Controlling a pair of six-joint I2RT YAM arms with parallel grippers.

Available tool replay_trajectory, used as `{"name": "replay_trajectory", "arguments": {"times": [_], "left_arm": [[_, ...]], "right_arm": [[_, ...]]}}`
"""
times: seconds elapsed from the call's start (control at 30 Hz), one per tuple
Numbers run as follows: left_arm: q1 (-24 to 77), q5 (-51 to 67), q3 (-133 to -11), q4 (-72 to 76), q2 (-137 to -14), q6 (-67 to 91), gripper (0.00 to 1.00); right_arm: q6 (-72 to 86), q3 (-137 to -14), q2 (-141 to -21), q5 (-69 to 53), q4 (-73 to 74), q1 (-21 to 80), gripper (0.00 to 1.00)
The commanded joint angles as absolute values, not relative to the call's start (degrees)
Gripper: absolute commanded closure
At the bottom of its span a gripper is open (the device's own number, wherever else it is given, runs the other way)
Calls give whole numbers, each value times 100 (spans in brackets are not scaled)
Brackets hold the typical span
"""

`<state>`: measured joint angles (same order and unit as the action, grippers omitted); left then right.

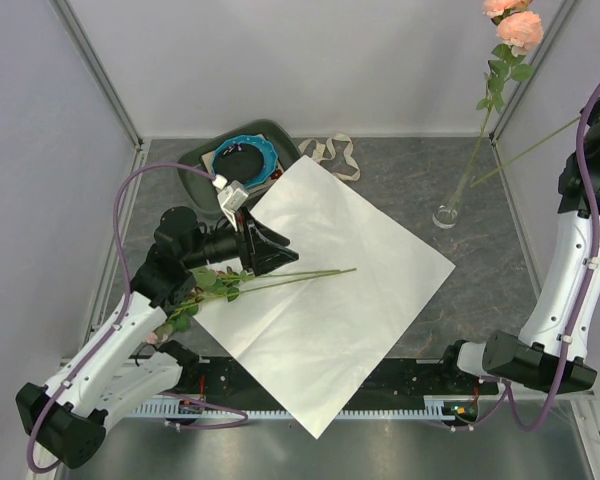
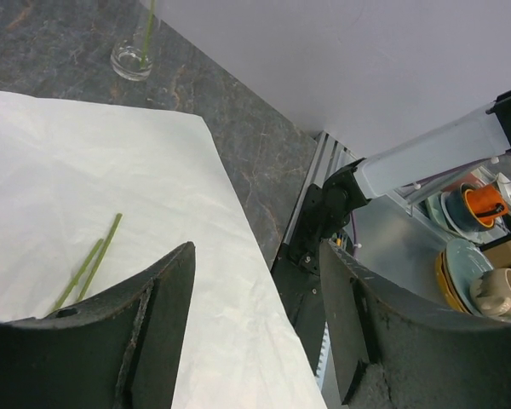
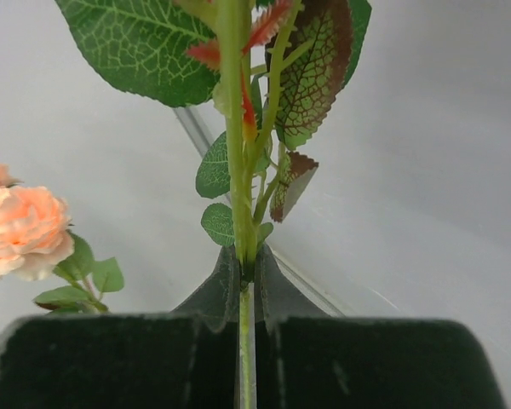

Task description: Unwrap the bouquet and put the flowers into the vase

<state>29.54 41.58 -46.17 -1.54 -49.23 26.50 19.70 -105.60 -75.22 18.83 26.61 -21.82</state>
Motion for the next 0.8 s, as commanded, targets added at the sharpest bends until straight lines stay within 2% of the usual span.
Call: {"name": "replay_trajectory", "arguments": {"times": [0.0,0.33,0.77], "left_arm": [[2804,4474,-4562,255,-4930,2645,33],[2654,4632,-4482,501,-5018,2821,32],[2619,4649,-4438,598,-5098,2865,32]], "right_arm": [[2092,-11196,-7558,1442,2663,-2232,100],[1951,-12146,-7998,1301,2830,-2232,100],[1986,-11567,-8077,949,2505,-2232,100]]}}
